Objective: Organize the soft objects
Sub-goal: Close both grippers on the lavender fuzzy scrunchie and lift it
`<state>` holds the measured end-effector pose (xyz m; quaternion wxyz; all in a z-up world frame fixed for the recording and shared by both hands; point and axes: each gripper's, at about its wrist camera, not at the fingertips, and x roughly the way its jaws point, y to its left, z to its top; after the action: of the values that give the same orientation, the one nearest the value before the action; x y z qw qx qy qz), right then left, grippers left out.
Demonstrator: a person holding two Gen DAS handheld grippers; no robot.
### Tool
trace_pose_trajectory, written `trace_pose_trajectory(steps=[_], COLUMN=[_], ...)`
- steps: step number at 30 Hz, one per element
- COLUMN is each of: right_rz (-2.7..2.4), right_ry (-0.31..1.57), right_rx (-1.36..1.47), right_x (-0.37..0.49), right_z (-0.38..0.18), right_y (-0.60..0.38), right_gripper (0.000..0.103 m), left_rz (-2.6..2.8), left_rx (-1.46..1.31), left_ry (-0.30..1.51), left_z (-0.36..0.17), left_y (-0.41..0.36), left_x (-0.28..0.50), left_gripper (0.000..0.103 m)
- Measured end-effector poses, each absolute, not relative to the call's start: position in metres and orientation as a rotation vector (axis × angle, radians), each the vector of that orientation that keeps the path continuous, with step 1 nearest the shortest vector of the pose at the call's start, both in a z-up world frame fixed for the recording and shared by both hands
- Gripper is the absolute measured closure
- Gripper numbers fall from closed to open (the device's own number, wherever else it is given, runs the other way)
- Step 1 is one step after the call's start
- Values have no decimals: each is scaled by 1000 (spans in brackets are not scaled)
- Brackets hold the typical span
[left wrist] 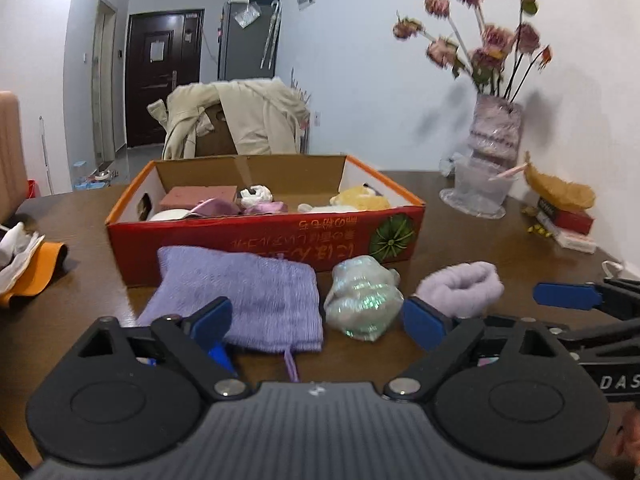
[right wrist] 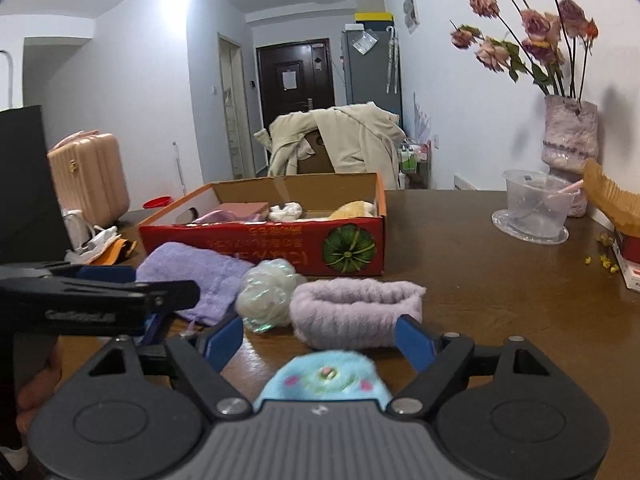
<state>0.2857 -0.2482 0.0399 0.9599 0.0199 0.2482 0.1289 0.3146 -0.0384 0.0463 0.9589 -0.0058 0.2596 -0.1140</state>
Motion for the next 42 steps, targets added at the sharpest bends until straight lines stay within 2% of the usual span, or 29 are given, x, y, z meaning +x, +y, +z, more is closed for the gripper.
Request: trace_pose_trajectory(steps=[5, 7, 9, 14, 16, 19, 21, 28, 32, 38, 42], right_rz=[224, 218, 223, 284, 301, 303, 315, 379, 400, 435, 421], right_ry=[507, 526, 565, 643, 671, 668, 641, 487, 447, 409, 488], right_rx=[96, 125, 143, 202, 207, 210, 228, 210, 197, 198, 170], right_x=[320, 335, 352, 375, 376, 372, 363, 304, 301, 378, 478], right_z=[42, 40, 34, 17, 11, 12, 20, 69, 88, 130, 134], right_y=[-275, -289, -299, -312, -311, -312, -314, -315, -313, -295, -267], right_gripper=[32, 42, 49, 73, 86, 95, 95, 95, 95, 95, 95], left_rz=[-294, -342, -386, -411, -431, -416, -413, -439, -446, -457, -429], left_rx=[-81, -120, -143, -141, -151, -141, -137, -131, -138, -137, -152], left_ry=[606, 639, 664, 715, 742, 750, 738, 580, 531, 509, 592], left_z=[43, 42, 40, 27, 24, 25, 31, 78, 102, 146, 140], left_y=[-58, -69, -82, -107, -110, -115, -114, -101, -95, -70, -50], left_x=[344, 352, 358, 370, 371, 365, 356, 302, 305, 388, 488], left_gripper=[31, 43, 45, 57, 74, 80, 84, 85, 85, 86, 85])
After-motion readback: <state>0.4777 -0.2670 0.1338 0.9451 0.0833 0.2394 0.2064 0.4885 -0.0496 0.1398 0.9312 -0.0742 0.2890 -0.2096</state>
